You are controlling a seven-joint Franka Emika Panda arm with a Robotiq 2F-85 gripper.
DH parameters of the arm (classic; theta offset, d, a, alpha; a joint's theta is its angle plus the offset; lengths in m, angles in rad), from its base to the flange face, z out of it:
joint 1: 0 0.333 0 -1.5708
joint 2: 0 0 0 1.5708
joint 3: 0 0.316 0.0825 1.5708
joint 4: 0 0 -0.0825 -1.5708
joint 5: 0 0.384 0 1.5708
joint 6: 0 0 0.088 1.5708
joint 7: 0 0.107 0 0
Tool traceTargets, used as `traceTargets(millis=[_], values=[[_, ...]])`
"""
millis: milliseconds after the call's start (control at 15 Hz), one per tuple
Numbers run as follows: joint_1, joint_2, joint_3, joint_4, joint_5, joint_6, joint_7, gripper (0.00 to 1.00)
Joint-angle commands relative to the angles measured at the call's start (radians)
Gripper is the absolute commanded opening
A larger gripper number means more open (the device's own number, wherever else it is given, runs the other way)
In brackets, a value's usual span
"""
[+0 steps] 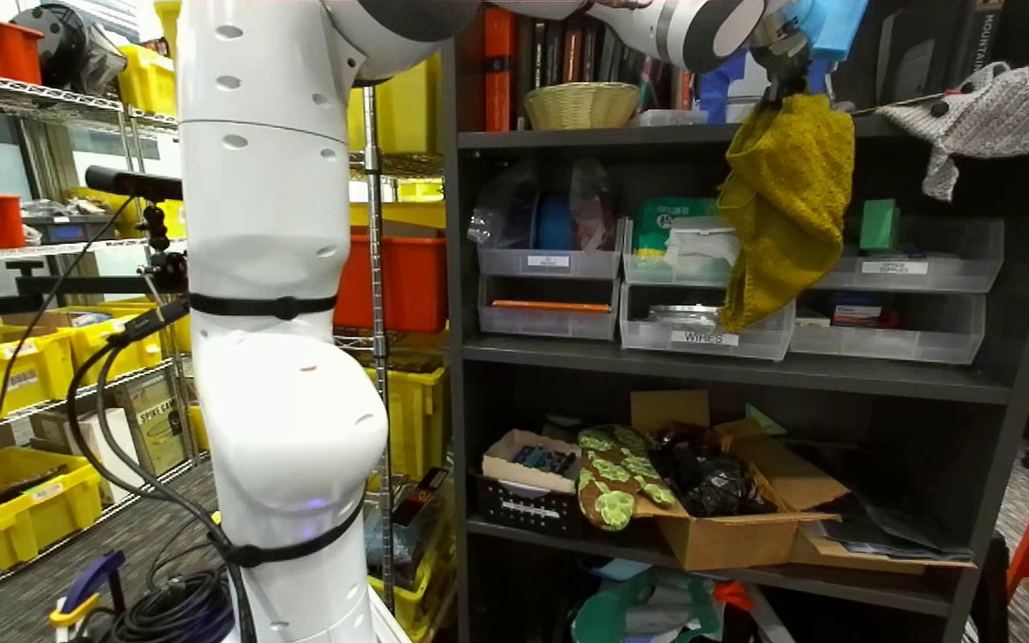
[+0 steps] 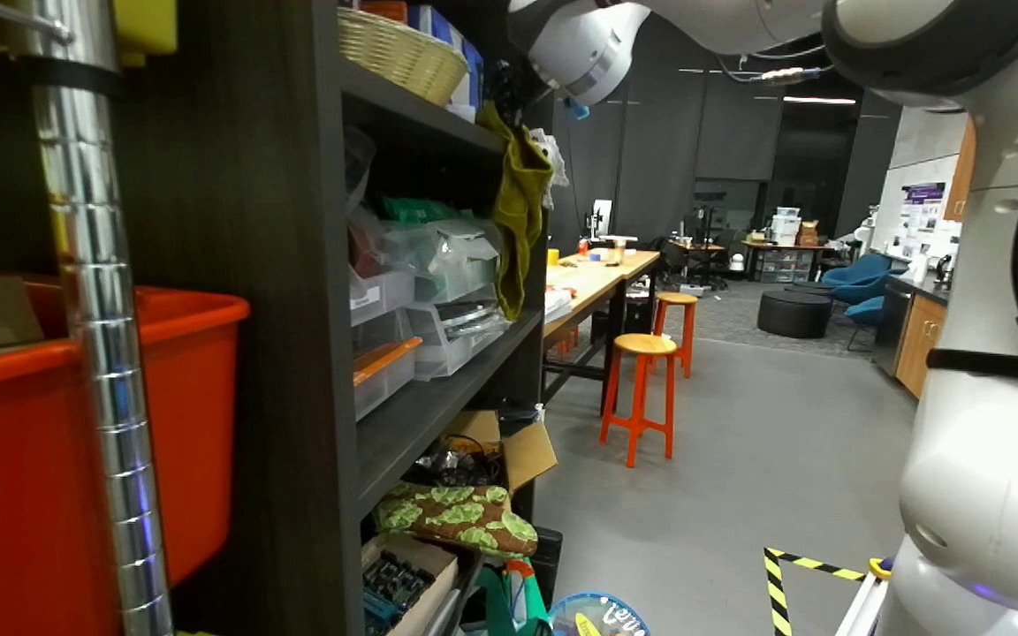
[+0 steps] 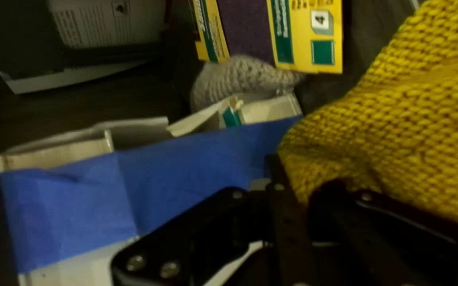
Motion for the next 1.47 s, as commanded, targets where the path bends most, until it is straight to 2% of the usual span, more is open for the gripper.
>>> traceTargets(millis=[0, 333, 933, 1400], values=[[-0.009, 0.074, -0.029, 0.114, -0.078, -0.014, 0.107, 0.01], [-0.012, 0.128, -0.065, 0.21, -0.119, -0.052, 0.203, 0.01], [-0.016, 0.222, -0.119, 0.384, -0.123, -0.172, 0.33, 0.01], [-0.007, 0.254, -0.127, 0.421, -0.12, -0.245, 0.339, 0.01]])
